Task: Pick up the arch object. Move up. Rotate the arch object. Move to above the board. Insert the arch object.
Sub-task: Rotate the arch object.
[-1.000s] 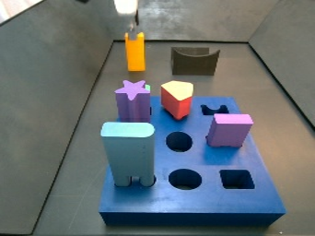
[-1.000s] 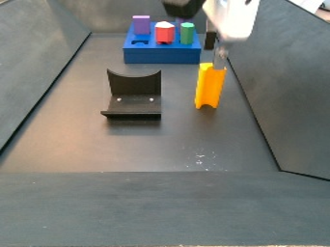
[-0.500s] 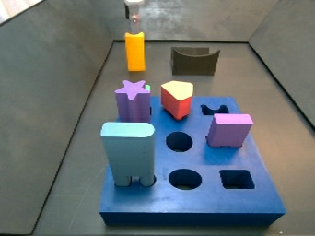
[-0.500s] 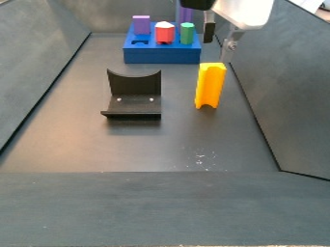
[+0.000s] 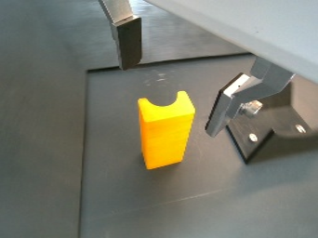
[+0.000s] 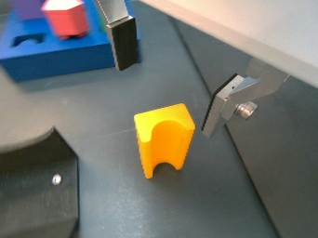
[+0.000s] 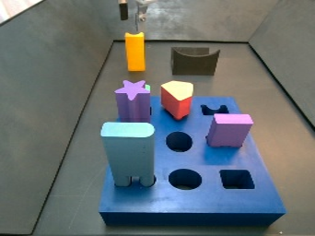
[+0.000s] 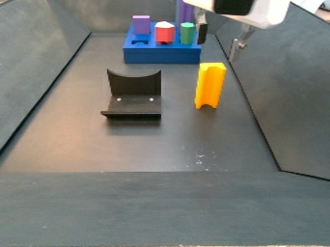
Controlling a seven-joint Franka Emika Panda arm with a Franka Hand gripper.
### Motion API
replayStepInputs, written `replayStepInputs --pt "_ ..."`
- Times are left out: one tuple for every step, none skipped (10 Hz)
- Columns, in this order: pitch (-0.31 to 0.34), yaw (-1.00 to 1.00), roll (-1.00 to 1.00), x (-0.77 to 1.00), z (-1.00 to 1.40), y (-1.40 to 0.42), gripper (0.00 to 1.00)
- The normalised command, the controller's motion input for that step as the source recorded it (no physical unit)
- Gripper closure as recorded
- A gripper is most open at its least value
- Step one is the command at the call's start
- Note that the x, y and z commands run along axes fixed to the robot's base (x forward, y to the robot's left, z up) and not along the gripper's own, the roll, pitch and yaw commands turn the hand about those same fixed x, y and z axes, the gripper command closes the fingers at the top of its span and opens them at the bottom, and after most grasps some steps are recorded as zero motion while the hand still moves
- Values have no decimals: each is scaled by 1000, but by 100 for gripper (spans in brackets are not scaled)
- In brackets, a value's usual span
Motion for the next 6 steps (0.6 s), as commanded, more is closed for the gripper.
replayStepInputs --pt "-12 1000 1 41 -34 -5 0" --pt "-12 1000 2 41 -33 -5 0" --pt "-14 1000 2 41 -32 -5 0" --pt "-15 1000 2 41 -32 -5 0" --pt "-17 1000 2 41 -32 -5 0" --pt "-18 1000 2 41 -32 -5 0"
